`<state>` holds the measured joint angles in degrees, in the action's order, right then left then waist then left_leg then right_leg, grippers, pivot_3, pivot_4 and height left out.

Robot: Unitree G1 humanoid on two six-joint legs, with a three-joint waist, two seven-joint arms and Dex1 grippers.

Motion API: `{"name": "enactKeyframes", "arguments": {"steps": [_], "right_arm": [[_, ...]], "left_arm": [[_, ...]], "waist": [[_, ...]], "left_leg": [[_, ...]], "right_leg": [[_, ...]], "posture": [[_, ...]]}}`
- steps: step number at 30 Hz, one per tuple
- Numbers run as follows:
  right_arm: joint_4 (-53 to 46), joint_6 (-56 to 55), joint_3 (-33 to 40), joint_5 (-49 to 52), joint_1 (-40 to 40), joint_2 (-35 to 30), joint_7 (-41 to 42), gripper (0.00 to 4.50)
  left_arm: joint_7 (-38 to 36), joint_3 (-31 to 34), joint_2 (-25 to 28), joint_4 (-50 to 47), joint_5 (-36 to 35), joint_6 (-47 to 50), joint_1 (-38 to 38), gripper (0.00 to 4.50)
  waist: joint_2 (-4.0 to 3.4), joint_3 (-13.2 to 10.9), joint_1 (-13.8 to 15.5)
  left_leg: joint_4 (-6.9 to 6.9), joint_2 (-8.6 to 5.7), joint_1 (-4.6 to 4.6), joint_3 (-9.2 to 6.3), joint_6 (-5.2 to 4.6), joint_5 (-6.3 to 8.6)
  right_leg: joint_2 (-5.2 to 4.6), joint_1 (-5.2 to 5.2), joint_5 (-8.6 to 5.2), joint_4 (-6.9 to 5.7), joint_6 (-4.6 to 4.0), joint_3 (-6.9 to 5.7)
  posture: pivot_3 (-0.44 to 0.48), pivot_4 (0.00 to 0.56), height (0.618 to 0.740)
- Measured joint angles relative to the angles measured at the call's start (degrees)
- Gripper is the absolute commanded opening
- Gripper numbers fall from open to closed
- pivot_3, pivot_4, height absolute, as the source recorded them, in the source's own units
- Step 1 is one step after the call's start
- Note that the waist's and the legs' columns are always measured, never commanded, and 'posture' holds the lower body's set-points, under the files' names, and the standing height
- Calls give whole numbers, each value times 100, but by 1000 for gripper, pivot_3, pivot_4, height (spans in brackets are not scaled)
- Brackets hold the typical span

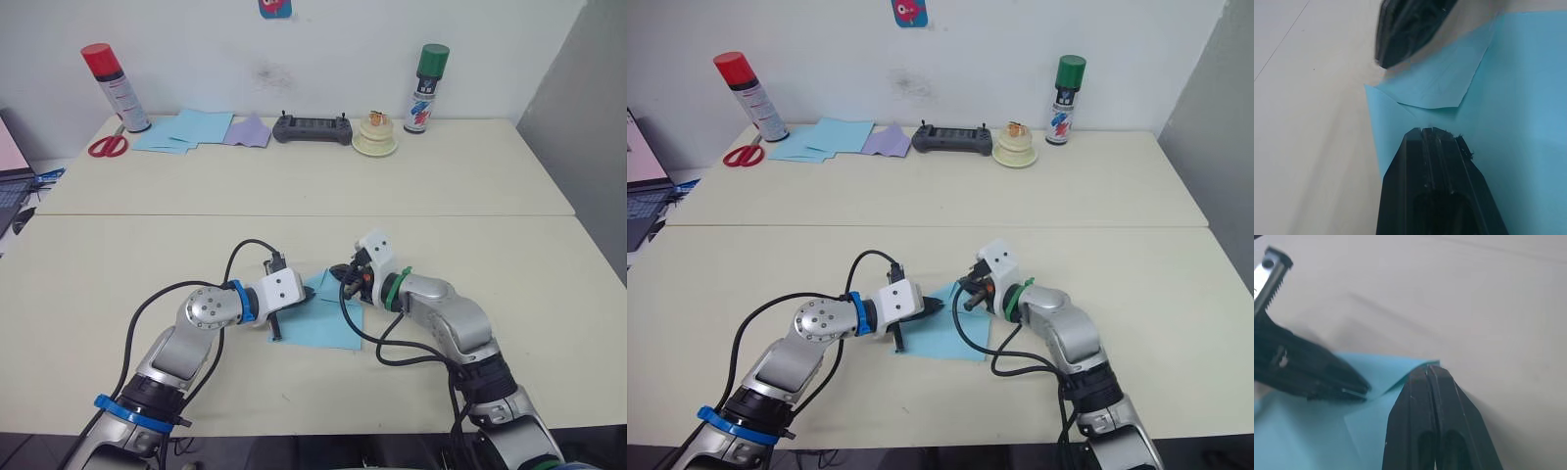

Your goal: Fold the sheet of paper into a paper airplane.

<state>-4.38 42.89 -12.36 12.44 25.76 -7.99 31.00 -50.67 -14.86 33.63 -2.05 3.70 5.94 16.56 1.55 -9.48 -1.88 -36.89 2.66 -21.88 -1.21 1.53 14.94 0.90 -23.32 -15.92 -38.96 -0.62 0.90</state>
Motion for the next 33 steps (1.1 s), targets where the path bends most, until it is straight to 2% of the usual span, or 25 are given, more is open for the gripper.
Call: {"name": "enactKeyframes", "arguments": {"steps": [4, 16, 33], "right_arm": [[40, -87, -22, 17, 38, 135, -9, 0], [977, -614, -258, -235, 316, 258, -62, 0], [573, -368, -348, -222, 45, 148, 105, 0]], "left_arm": [[-7, -4, 1, 2, 1, -8, 7, 32], [11, -49, 10, 6, 5, -7, 44, 32], [115, -52, 48, -13, 5, 33, 35, 32]], "waist": [[-1, 0, 0], [-2, -2, 4], [-3, -2, -1]], "left_leg": [[0, 0, 0, 2, 0, 0], [-1, -1, -1, 3, 0, 0], [0, 2, 1, 1, 0, 0]], "right_leg": [[0, 0, 0, 0, 0, 1], [-1, -1, 0, 0, 0, 2], [0, -1, 0, -2, 0, 1]], "posture": [[0, 150, 740], [0, 150, 740], [0, 150, 740]]}}
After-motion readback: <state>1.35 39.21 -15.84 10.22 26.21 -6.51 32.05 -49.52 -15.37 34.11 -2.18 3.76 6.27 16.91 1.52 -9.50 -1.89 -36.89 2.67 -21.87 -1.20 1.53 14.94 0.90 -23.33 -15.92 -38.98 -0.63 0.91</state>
